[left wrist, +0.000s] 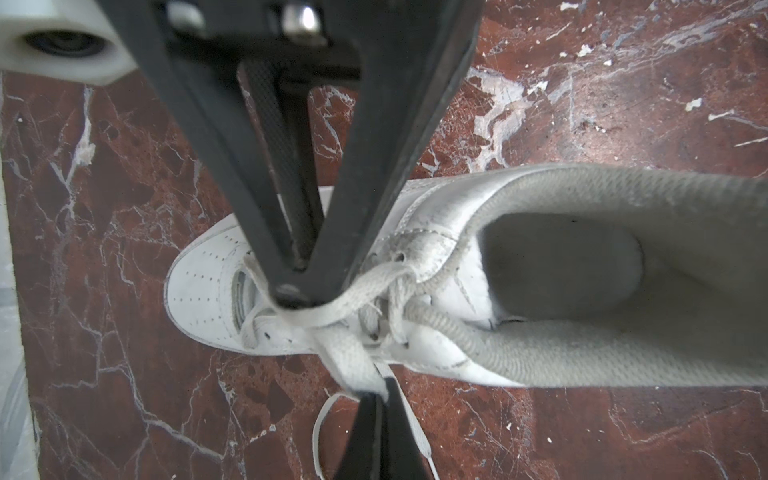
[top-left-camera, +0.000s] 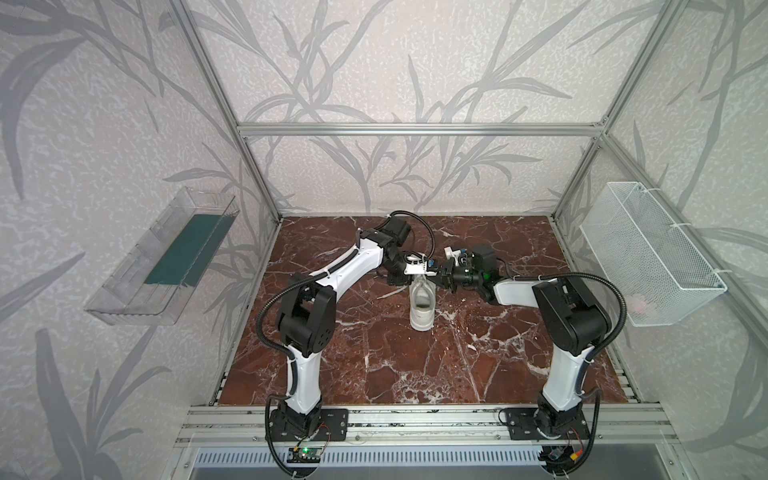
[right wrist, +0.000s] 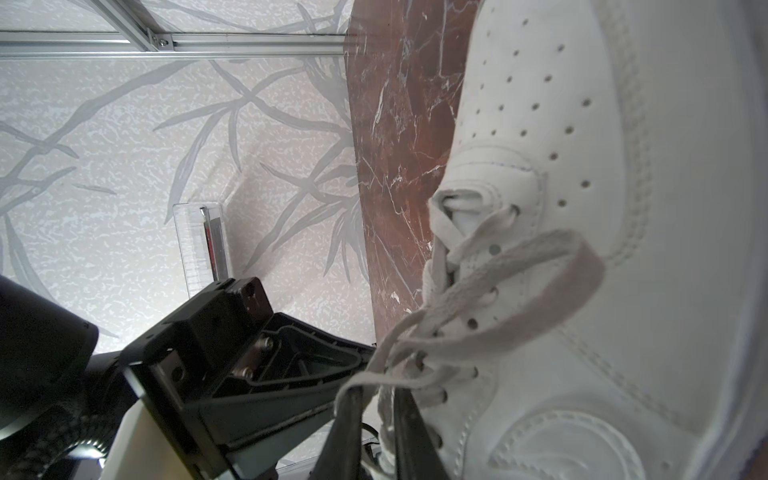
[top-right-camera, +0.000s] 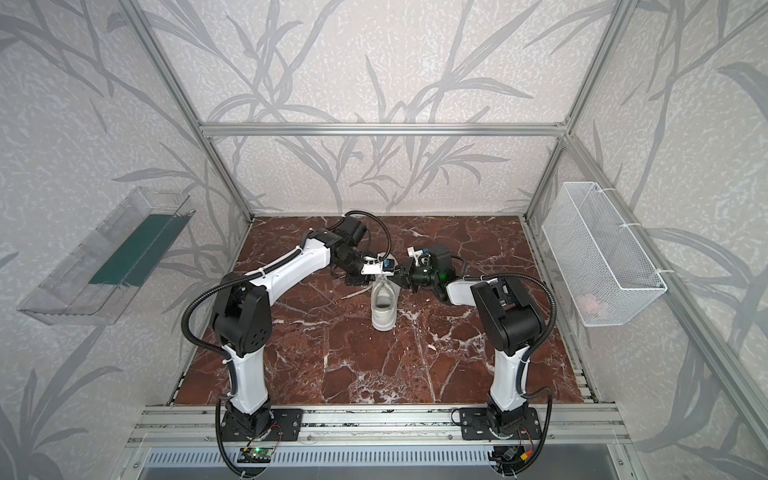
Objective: Tie the shoes
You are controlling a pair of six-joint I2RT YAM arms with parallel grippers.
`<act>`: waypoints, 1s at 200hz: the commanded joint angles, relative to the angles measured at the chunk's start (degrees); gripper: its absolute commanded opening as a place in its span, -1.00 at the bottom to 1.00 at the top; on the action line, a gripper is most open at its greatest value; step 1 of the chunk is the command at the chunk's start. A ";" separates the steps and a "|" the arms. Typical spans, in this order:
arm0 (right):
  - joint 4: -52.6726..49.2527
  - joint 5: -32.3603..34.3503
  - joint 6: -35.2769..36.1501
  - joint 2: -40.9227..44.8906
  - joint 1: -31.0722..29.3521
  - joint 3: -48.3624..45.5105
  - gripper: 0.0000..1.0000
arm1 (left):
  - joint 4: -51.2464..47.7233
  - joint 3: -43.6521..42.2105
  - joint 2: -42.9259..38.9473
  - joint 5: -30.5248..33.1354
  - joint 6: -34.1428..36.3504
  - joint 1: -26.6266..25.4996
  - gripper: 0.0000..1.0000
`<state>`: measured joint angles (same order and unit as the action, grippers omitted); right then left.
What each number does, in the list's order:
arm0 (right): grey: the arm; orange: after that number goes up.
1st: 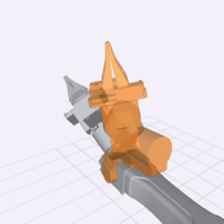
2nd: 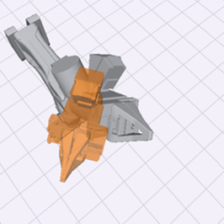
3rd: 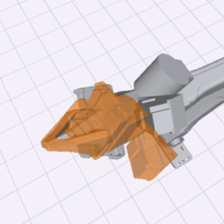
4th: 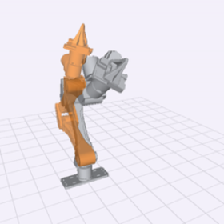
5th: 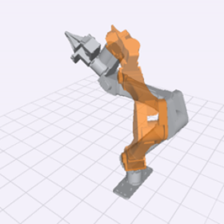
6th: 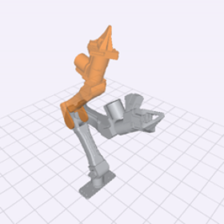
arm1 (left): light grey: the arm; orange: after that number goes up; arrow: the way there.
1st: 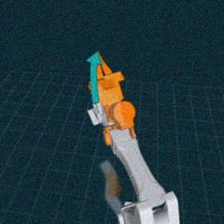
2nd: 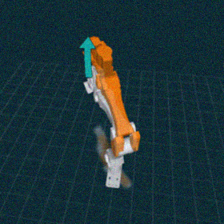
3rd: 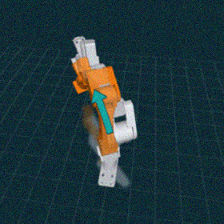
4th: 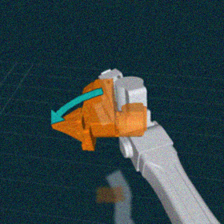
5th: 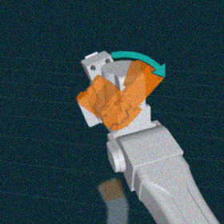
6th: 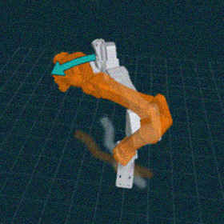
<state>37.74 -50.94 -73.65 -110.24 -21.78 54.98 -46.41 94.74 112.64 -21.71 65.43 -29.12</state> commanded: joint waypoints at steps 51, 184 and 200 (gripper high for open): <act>4.26 -1.10 -1.65 -1.21 -0.46 -1.01 -0.55 | -3.30 3.18 1.29 2.27 -1.59 -0.33 -1.00; 10.27 -1.68 -4.53 -1.82 -0.46 -2.31 -0.45 | -5.67 6.91 4.08 0.80 -4.53 -0.43 -1.00; 11.02 -1.70 -5.05 -1.91 -0.46 -2.42 -0.43 | -5.95 7.15 4.43 0.84 -4.43 -0.41 -1.00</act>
<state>45.60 -51.57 -77.91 -111.61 -22.02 53.32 -49.58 100.07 115.74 -19.62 60.82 -29.21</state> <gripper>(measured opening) 0.279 0.047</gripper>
